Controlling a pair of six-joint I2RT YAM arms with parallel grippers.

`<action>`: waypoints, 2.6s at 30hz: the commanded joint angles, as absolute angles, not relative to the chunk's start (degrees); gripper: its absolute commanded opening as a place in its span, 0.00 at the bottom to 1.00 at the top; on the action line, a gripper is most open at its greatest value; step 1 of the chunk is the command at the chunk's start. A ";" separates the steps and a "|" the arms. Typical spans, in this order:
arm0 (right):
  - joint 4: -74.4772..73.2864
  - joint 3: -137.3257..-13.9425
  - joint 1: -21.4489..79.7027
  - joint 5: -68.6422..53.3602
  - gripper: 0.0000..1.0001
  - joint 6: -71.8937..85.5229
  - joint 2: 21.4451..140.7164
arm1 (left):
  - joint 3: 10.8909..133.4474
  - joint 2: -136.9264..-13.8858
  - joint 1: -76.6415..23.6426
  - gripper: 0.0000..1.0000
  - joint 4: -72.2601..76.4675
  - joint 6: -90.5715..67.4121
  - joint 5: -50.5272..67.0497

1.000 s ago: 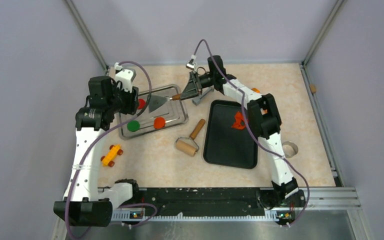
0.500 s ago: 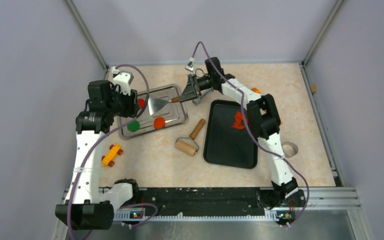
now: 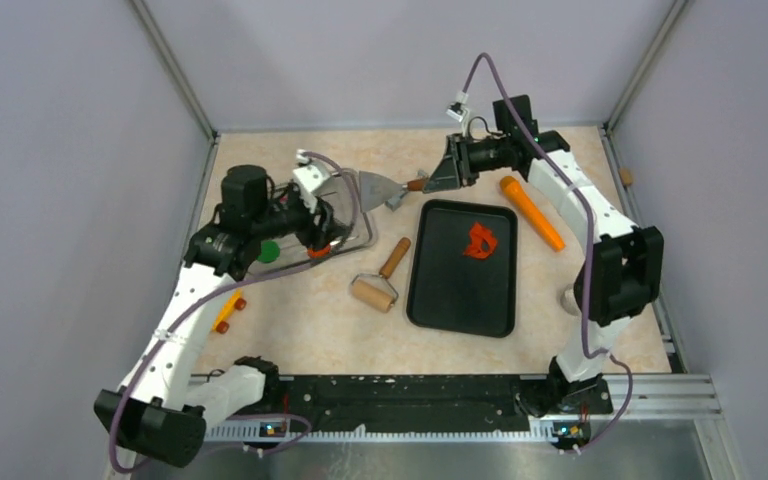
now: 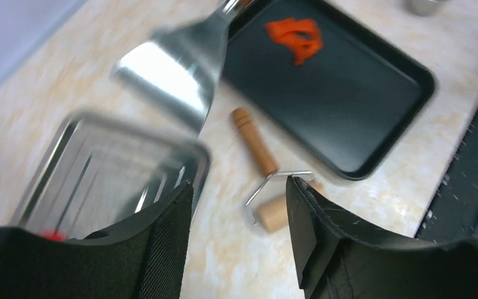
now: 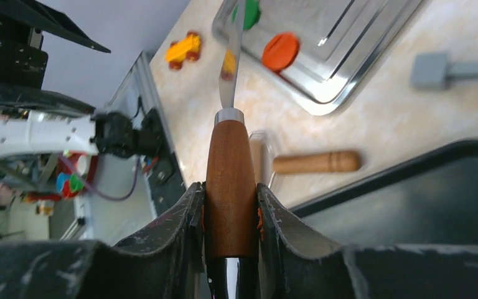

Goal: Roll out the dumpling wrappers from the dough

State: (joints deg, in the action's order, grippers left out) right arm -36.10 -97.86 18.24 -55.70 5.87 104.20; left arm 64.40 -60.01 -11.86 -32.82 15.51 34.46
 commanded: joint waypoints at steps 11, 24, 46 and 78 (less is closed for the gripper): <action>-33.55 -81.80 18.74 -64.81 0.00 10.19 89.86 | 74.70 -74.58 -38.71 0.62 -28.07 44.19 32.96; -29.30 -75.38 18.70 -69.53 0.00 14.87 86.33 | 75.73 -83.44 -40.78 0.57 -19.53 45.42 30.09; -40.36 -79.19 -2.53 -54.04 0.89 6.50 83.70 | 63.23 -69.75 -33.85 0.00 -60.63 57.71 27.07; -50.92 -84.18 -5.80 -31.41 0.91 -5.97 82.53 | 53.03 -63.86 -33.00 0.54 -50.39 49.82 21.90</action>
State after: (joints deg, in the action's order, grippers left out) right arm -53.15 -82.94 -5.43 -40.36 -7.84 83.64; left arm 47.77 -68.97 -33.82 -56.38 60.18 23.49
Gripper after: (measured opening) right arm 0.908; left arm 0.520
